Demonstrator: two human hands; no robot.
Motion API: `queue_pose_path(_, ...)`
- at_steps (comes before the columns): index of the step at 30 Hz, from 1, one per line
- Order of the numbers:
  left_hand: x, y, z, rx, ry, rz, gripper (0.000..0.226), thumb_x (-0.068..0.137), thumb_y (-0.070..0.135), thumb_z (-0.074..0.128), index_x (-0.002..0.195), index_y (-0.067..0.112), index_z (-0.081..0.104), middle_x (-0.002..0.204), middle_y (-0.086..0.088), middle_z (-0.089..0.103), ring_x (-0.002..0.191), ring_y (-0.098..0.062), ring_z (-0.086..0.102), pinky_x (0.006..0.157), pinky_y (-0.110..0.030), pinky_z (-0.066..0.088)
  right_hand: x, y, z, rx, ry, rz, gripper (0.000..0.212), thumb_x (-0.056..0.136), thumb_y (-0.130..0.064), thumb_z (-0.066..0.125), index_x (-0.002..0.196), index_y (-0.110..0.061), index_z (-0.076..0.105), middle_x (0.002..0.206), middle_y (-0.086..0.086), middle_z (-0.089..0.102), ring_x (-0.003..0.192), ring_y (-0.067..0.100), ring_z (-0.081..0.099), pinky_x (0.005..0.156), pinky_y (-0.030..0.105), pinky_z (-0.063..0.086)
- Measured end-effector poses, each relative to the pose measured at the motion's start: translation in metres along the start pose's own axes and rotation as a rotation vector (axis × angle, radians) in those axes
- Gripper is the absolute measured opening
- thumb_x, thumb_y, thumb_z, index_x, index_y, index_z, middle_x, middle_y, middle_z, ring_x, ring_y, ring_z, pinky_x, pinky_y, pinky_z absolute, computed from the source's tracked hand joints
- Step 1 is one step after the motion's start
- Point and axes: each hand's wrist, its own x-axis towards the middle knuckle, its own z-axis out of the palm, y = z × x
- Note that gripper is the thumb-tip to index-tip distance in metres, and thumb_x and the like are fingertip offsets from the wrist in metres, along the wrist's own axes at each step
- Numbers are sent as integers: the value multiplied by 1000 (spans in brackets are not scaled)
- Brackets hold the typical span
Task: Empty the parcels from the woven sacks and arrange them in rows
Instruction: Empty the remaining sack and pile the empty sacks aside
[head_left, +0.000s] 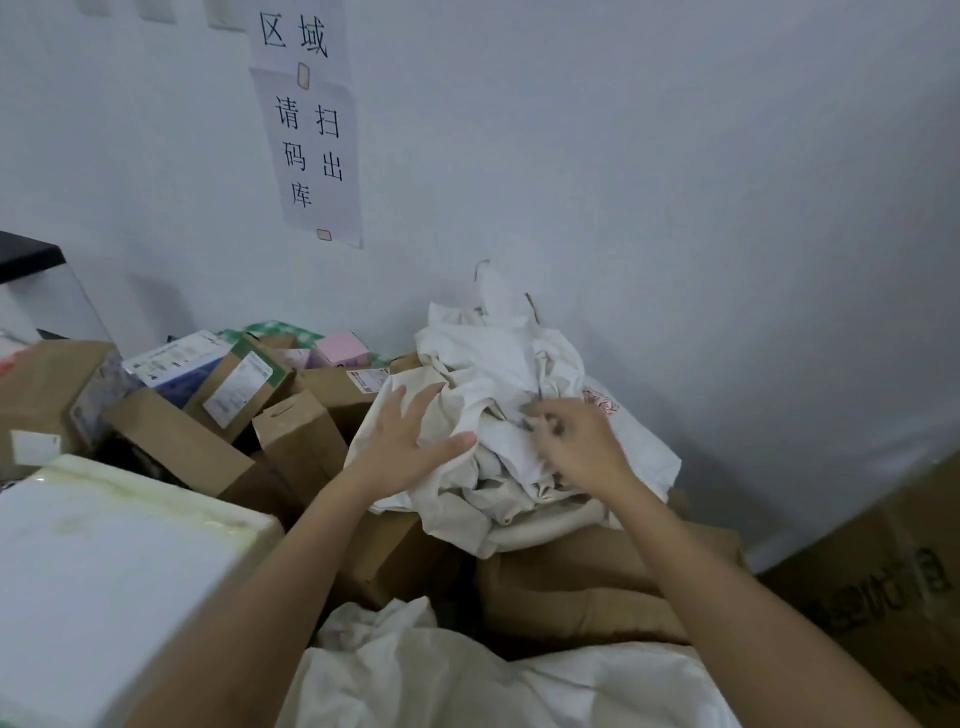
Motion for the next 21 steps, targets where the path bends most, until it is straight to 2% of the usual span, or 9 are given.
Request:
queue_pose_path(1,1,1,1,-1,40,8,92,67,77,58,144,46,19,159,2,-10,146,-15,-11,115,-42,11,2,4,-7,168,191,31,11,85,-33,55,91,-38,63,105,-5,60,95,14,57,95,44,46)
queue_pose_path(2,3,5,4,-6,66,9,94,62,80,57,142,44,22,159,2,-9,146,-15,-11,115,-41,12,4,11,-13,243,359,75,11,88,-23,58,87,-34,59,104,-4,56,95,14,55,92,43,48)
queue_pose_path(4,5,10,7,-6,102,6,95,59,78,55,139,38,25,157,4,-7,146,-14,-11,115,-39,13,18,35,-21,189,477,214,16,88,-24,61,103,-26,55,119,0,46,114,22,47,100,43,43)
queue_pose_path(7,5,18,11,-34,137,69,87,65,66,51,140,36,20,157,7,-7,145,-10,-11,111,-33,13,38,73,-20,65,275,600,55,91,-38,56,140,-20,38,151,12,25,141,32,21,115,48,23)
queue_pose_path(10,7,28,13,-76,188,170,80,71,51,52,141,48,14,158,7,-6,143,-6,-6,105,-29,12,43,101,-17,-20,33,847,84,91,-56,51,154,-22,8,160,18,1,147,36,-1,118,54,3)
queue_pose_path(13,15,40,16,-22,218,207,63,77,32,53,135,44,32,157,0,7,145,-18,8,108,-31,20,49,114,-13,166,-84,853,108,82,-66,57,153,-25,-13,161,16,0,147,39,9,117,55,13)
queue_pose_path(15,18,46,18,-18,179,193,54,76,30,52,128,39,39,157,0,13,145,-18,8,110,-30,18,51,113,-14,358,-142,827,115,82,-61,63,152,-20,-18,162,9,3,145,36,19,116,49,23)
queue_pose_path(18,24,52,24,-88,131,178,45,78,29,51,123,27,44,141,6,34,132,-10,28,110,-29,25,50,116,-13,414,-265,829,92,91,-59,51,155,-11,5,160,8,18,138,31,33,108,42,30)
queue_pose_path(21,24,55,28,-122,130,146,34,90,10,52,118,28,44,120,19,40,107,-3,39,88,-8,34,47,115,-10,379,-275,796,55,98,-45,46,133,-2,48,131,14,57,102,24,57,86,32,41)
